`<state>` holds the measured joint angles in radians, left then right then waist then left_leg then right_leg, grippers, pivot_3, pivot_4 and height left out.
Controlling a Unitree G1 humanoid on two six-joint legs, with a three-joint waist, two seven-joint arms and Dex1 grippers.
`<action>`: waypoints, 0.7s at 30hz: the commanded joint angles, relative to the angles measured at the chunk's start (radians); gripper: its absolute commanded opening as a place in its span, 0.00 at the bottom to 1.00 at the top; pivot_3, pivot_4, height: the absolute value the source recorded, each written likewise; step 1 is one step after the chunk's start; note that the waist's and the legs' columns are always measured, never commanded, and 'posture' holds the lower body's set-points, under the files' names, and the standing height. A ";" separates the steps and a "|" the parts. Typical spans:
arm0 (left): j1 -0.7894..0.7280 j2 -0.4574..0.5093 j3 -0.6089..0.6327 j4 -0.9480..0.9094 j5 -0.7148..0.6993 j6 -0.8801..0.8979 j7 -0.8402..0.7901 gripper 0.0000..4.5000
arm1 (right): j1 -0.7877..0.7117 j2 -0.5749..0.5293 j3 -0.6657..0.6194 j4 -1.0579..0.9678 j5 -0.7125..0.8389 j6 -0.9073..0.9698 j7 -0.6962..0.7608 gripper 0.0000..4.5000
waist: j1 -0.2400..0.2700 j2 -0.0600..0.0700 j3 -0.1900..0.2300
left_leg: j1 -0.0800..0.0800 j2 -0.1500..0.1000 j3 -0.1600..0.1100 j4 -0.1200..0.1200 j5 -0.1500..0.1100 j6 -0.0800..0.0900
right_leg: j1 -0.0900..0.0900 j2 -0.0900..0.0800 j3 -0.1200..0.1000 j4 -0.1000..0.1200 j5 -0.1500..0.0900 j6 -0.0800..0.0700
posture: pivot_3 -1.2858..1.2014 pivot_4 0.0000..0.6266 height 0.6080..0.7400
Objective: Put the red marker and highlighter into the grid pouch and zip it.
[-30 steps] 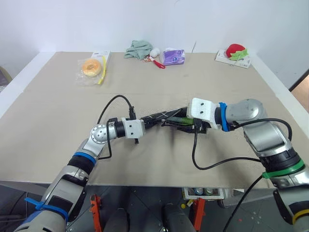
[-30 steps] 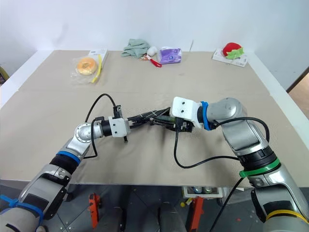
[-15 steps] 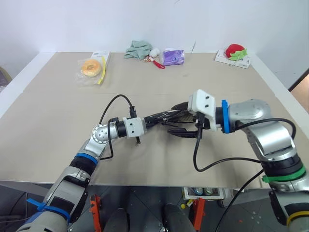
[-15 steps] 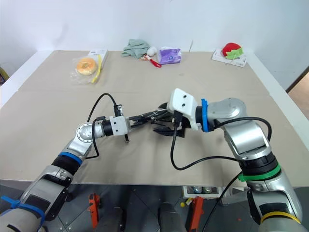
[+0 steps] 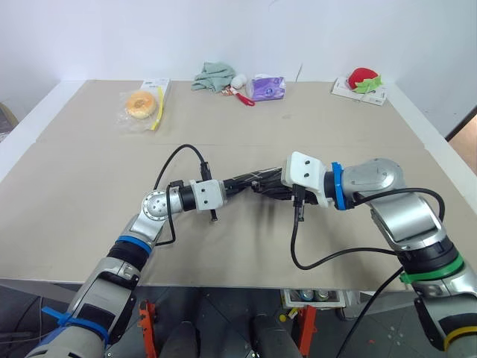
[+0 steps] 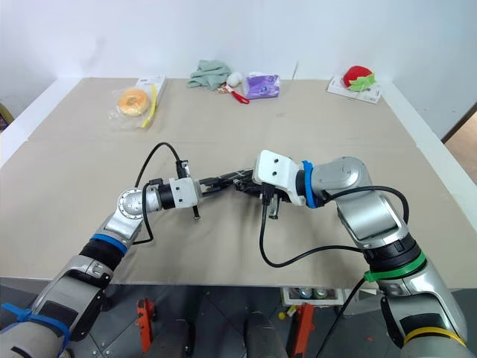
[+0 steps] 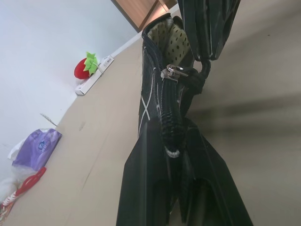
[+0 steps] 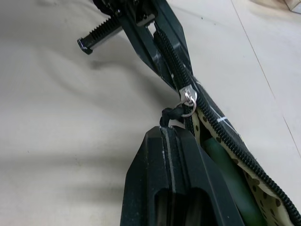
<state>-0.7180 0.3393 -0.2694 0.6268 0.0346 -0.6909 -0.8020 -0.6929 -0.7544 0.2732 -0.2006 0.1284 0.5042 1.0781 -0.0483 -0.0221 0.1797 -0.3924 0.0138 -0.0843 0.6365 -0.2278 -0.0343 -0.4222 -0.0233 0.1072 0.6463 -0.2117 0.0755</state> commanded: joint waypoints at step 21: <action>0.008 0.002 0.023 -0.051 -0.040 0.005 -0.028 0.00 | 0.042 -0.271 -0.305 0.282 0.055 -0.079 0.024 0.00 | -0.002 0.000 0.000 | 0.001 0.000 0.002 0.000 0.000 0.000 | 0.000 0.000 0.001 0.000 0.000 0.000 | 0.52 0.24 0.99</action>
<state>-0.7166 0.3348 -0.2692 0.6157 0.0262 -0.6889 -0.8200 -0.6400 -1.0168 0.0285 0.1298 0.1430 0.4091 1.0938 -0.0508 -0.0219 0.1798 -0.3916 0.0138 -0.0827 0.6361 -0.2279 -0.0342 -0.4221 -0.0234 0.1087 0.6463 -0.2118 0.0755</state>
